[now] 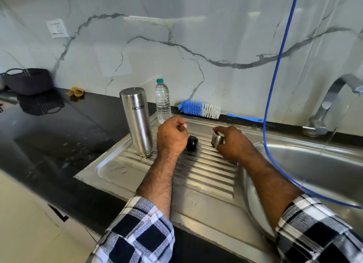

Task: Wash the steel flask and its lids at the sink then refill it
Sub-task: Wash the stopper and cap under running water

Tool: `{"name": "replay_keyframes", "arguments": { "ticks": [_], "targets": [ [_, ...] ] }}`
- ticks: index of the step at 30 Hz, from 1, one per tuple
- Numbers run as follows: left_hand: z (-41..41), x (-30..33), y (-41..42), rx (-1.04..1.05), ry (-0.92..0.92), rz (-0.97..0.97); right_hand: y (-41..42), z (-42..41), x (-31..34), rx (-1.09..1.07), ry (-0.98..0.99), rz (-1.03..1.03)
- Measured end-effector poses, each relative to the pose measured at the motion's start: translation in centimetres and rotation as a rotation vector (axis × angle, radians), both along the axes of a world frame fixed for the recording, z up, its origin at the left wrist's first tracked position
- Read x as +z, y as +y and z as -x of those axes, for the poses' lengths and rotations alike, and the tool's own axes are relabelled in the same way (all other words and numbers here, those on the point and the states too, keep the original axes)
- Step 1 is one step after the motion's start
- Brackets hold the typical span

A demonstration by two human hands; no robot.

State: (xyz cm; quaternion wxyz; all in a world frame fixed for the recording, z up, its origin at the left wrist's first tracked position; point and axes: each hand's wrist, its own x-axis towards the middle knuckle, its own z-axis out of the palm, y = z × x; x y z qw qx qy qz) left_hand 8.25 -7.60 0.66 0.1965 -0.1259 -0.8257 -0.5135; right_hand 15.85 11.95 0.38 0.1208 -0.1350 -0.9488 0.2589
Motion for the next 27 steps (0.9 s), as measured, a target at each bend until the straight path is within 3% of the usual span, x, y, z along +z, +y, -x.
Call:
{"name": "replay_keyframes", "arguments": {
  "ticks": [6, 14, 19, 27],
  "targets": [
    [-1.6, 0.7, 1.6, -0.034, 0.157, -0.069, 2.4, -2.7, 2.4, -0.045, 0.142, 0.145],
    [-8.1, -0.2, 13.4, -0.445, 0.008, 0.007, 13.0, -14.8, 2.6, -0.298, 0.289, 0.726],
    [-11.6, -1.6, 21.1, -0.514, -0.192, -0.103, 17.5, -16.9, 0.3, -0.363, 0.380, 0.988],
    [-12.0, -3.9, 27.3, -0.625, -0.205, -0.113, 20.4, -15.4, -1.0, -0.377, 0.396, 1.104]
  ]
}}
